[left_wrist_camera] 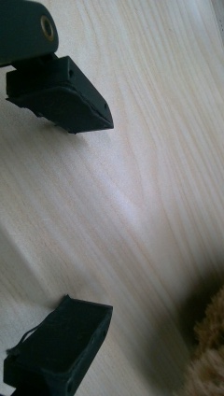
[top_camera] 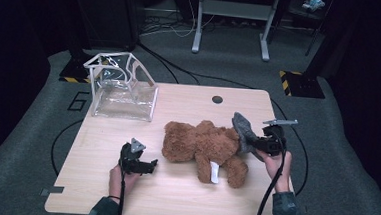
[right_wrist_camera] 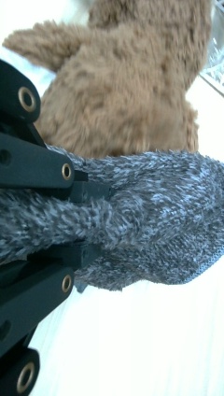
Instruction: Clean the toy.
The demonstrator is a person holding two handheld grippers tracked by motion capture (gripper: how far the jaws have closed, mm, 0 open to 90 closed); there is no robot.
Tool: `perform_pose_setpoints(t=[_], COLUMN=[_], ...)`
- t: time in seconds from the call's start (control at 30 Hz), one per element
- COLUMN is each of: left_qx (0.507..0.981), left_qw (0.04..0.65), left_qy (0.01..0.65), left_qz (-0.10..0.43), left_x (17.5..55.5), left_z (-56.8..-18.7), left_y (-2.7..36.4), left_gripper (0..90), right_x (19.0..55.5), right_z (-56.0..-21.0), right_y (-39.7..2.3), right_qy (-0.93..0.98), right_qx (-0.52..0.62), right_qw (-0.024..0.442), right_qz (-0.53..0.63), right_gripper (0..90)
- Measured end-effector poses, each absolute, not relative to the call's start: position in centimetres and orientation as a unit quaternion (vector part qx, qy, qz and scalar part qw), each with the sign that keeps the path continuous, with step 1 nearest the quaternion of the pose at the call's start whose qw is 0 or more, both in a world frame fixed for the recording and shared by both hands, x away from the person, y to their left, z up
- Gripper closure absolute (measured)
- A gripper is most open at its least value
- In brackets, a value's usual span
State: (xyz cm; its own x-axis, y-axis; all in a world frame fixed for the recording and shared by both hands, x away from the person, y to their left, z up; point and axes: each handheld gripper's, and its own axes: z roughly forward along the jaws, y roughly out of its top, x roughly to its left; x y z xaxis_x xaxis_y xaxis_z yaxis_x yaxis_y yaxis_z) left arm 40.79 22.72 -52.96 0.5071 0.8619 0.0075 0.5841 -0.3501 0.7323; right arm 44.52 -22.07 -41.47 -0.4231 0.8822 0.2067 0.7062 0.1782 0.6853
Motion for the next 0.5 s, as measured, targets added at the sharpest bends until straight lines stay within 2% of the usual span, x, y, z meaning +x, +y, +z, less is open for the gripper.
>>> perform_pose_setpoints(t=[0.17,0.33,0.5], left_qx=[0.796,0.796,0.796], left_qw=[0.345,0.345,0.345], left_qy=[0.454,0.454,0.454], left_qz=[0.202,0.202,0.202], left_x=[40.8,40.8,40.8], left_z=[-53.0,-53.0,-53.0], left_y=[22.7,22.7,22.7], left_gripper=[9.7,9.7,9.7], right_x=[45.4,46.0,46.4], right_z=[-42.9,-44.6,-46.0], right_y=[-20.3,-20.3,-20.5], right_qy=[0.773,0.767,0.773], right_qx=[0.520,0.532,0.540], right_qw=[0.104,0.084,0.087], right_qz=[0.349,0.350,0.322], right_gripper=[77.3,77.5,77.5])
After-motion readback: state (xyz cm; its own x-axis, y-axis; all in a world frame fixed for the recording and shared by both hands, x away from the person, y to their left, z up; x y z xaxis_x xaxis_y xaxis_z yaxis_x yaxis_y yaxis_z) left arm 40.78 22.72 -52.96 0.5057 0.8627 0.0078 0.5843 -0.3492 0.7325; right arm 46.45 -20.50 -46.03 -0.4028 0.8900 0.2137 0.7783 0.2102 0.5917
